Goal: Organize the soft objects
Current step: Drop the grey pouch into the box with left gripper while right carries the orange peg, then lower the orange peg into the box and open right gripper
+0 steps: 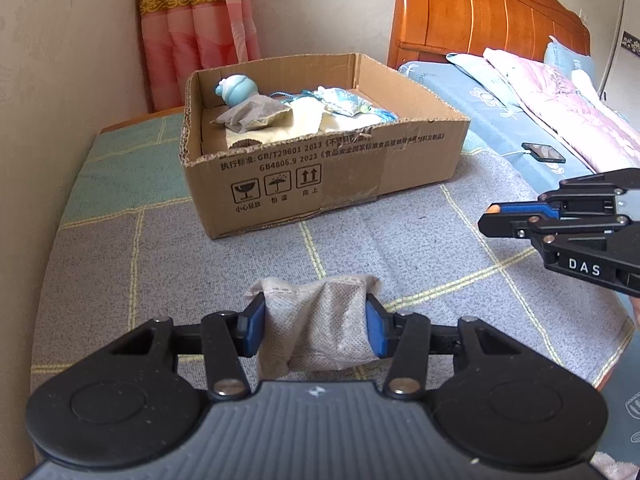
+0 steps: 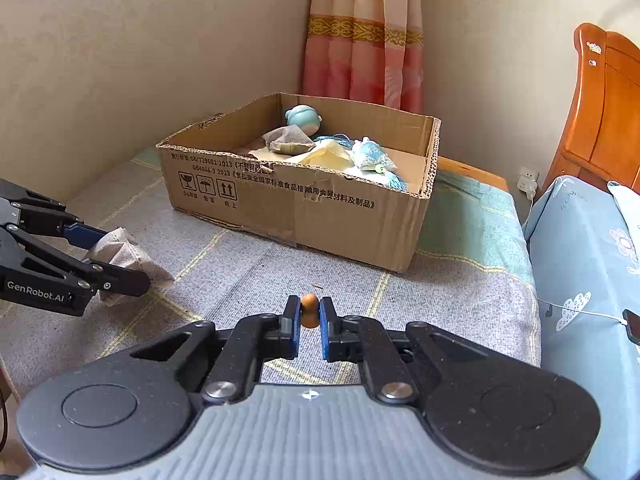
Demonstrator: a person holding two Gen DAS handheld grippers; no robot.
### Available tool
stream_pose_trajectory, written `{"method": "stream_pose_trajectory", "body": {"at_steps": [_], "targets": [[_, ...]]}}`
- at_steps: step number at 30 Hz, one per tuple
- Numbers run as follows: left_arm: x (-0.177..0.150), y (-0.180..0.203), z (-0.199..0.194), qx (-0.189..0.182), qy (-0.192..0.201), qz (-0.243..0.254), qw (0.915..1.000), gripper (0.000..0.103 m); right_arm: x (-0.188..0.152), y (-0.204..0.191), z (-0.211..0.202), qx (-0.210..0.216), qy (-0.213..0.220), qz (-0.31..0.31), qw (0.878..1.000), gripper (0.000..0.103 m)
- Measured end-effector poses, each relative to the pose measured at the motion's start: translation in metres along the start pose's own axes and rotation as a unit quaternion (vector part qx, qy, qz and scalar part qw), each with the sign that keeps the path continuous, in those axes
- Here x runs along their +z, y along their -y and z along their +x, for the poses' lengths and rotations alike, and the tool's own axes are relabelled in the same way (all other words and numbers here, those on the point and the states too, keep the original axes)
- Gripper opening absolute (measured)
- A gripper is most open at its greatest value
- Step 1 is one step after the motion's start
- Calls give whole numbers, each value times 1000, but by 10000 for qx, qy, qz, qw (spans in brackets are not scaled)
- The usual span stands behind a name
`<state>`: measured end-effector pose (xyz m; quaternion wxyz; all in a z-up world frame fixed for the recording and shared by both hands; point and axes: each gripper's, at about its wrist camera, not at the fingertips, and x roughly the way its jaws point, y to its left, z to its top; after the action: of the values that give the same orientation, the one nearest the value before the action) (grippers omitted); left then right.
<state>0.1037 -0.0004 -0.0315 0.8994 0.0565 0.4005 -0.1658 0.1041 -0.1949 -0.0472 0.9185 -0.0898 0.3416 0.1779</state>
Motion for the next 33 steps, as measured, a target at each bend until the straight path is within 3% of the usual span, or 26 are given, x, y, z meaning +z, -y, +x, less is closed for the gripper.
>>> {"method": "stream_pose_trajectory", "body": {"at_steps": [9,17,19,20,21,23,27,33], "targets": [[60,-2,-21,-75,574,409,9975,48,22,-1,-19,233,147,-245,9993,12],[125,-7,8,48,877,559,9946,50,37,0,-28,206,318,-294,9988,12],[135,-9,18,34,993,436,9941,61,39,1,-28,173,320,-284,9989,12],[139,-10,22,21,1046,370,9938,80,39,1,-28,169,316,-294,9989,12],[141,-11,24,55,1137,331,9929,92,40,0,-28,152,307,-304,9989,12],[139,-12,22,229,1331,253,9905,93,41,-1,-28,130,293,-323,9990,12],[124,-18,10,171,1227,162,9922,97,46,0,-28,101,307,-364,9988,12],[81,-14,-16,546,1201,178,9911,102,64,4,-22,110,406,-384,9984,12]]}}
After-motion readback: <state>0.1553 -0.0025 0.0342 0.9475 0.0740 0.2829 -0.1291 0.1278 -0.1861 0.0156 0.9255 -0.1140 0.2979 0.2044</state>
